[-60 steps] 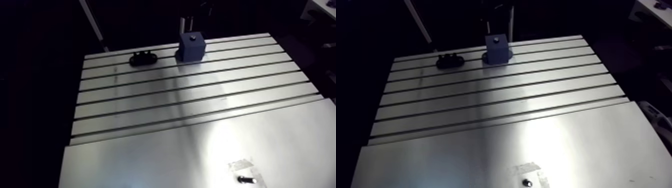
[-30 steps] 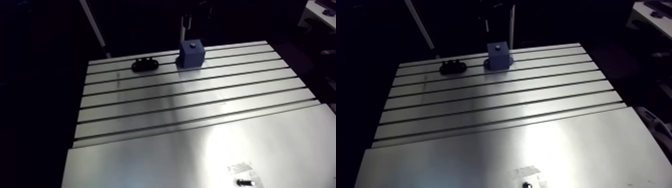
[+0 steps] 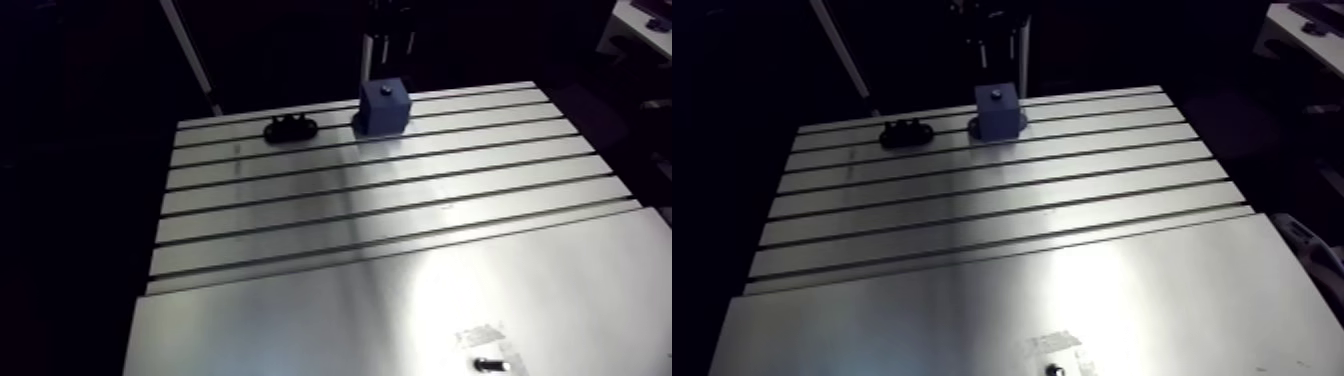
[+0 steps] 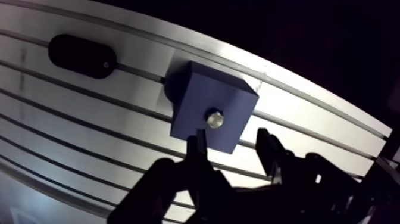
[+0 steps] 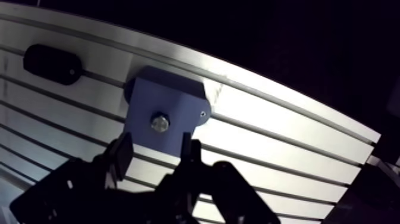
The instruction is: Pick up the M10 bolt and insert it into the hex recess until seated.
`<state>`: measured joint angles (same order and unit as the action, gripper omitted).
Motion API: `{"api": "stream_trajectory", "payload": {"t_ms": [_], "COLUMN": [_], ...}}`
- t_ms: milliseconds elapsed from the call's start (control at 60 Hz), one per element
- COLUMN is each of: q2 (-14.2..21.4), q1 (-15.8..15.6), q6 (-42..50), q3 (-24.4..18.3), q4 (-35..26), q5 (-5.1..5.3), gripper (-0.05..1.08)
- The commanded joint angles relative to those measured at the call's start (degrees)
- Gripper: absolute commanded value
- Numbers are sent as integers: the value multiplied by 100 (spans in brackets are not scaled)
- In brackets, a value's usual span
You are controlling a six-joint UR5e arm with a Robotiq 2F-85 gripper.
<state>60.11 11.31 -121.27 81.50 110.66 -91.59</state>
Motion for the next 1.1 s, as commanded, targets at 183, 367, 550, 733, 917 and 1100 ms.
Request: {"api": "stream_trajectory", "payload": {"t_ms": [183, 367, 550, 733, 917, 1100], "q2": [-91, -135, -145, -154, -196, -207], "q1": [-15, -7, 4, -6, 3, 20], "q6": [848, 1236, 1561, 1826, 1849, 1830], "q3": [71, 89, 105, 167, 186, 204], "q4": [-13, -4, -12, -4, 22, 31], "q5": [14, -19, -21, -21, -12, -11], "gripper": [53, 47, 50, 50, 50, 50]}}
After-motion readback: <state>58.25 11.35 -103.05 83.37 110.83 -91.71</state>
